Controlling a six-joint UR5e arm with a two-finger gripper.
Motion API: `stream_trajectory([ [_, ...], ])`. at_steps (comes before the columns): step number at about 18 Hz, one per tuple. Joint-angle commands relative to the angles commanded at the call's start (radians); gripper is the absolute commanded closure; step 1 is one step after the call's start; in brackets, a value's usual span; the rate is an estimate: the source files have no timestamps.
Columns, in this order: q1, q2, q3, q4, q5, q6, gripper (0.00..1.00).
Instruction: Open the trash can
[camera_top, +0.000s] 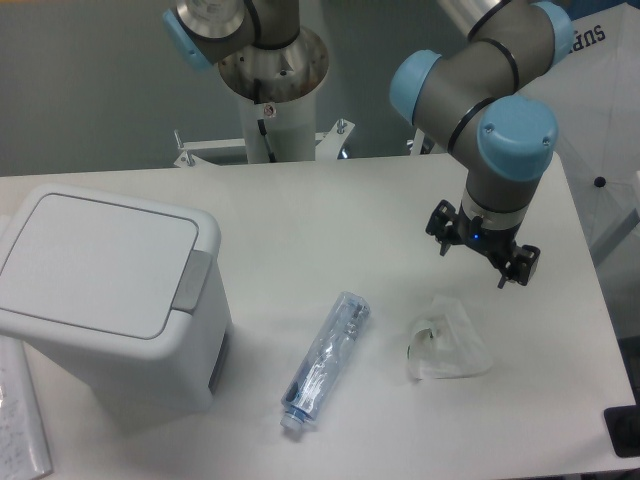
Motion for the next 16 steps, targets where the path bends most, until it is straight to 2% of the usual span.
stream_trajectory([
  [6,-0.024,0.049,-0.017,-0.003,-0.129,-0.169,0.00],
  [9,-0.058,0.051,-0.015,-0.003,-0.175,-0.263,0.00],
  [14,-0.127,0.055,0.018,-0.002,-0.262,-0.588,0.00],
  [16,-0.136,0.060,0.020,0.000,-0.322,-0.679,0.00],
])
